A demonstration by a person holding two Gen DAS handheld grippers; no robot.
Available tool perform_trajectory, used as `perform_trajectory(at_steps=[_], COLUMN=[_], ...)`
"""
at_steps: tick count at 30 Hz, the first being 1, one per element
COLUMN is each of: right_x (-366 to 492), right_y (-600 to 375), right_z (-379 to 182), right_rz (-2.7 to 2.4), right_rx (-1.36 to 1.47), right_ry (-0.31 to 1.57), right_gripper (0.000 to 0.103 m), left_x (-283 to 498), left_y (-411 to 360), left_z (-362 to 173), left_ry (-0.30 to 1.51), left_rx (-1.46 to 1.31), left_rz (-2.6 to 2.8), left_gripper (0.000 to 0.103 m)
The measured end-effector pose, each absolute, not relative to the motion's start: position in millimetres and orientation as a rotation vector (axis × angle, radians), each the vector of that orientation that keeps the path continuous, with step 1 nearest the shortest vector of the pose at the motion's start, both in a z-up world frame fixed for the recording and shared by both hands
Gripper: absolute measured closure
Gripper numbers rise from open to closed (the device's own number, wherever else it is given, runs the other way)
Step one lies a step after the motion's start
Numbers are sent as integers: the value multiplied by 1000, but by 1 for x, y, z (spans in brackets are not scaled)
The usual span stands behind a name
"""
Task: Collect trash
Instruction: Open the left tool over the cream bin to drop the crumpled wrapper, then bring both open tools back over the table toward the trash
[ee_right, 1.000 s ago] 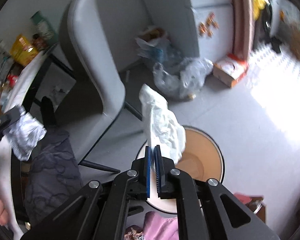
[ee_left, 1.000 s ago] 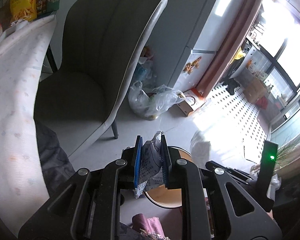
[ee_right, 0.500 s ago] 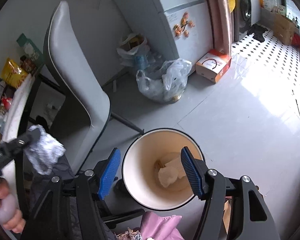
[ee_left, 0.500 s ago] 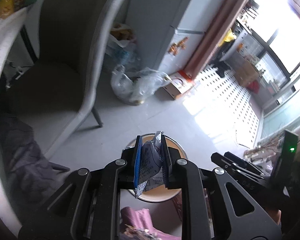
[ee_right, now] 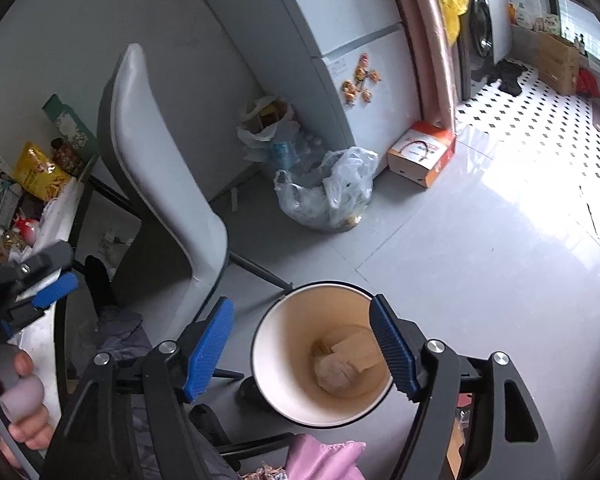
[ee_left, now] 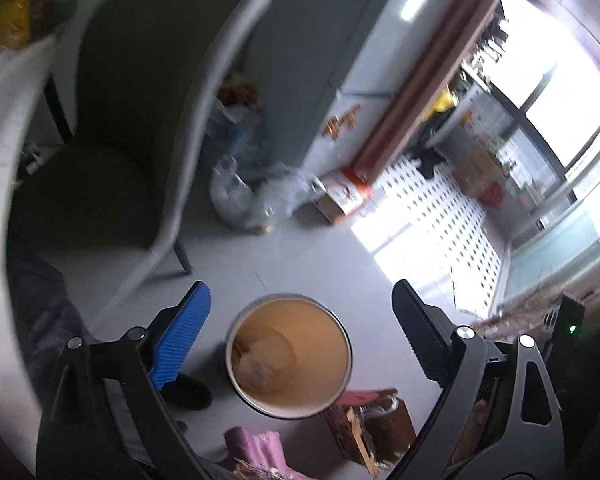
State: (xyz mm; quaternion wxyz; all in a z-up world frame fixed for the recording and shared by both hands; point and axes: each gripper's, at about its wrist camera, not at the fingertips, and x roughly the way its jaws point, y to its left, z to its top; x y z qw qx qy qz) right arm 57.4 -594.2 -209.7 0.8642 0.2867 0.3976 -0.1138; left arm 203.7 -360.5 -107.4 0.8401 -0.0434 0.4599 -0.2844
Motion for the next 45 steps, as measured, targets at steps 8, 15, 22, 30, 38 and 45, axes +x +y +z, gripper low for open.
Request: perform_trajectory(at_steps=[8,15,22,30,38,45], right_x=[73,90,93,96,105,116], right_y=[-542,-479,-421,-337,-272,-217], right_z=[-169,-124,-84,-55,-45,-43], right_rz=[-129,-45,-17,93,188,291], right_rx=[482,374,297,198,155,121], right_ry=[773,744,649,606,621,678], right_gripper=[12,8,8,8,8,8], left_x=[195,184,160,131,110,91], left_y=[-297,-237,-174,-95,-21,50], left_z=[-63,-42,-20,-6,-4,-11], left_ry=[846,785,677,603,576,565], left_rx=[-134,-186,-180,-214,-245,-300], left_rz=[-525,-450,-369,-254,-125,12], left_gripper=[6,6,6,6,6,6])
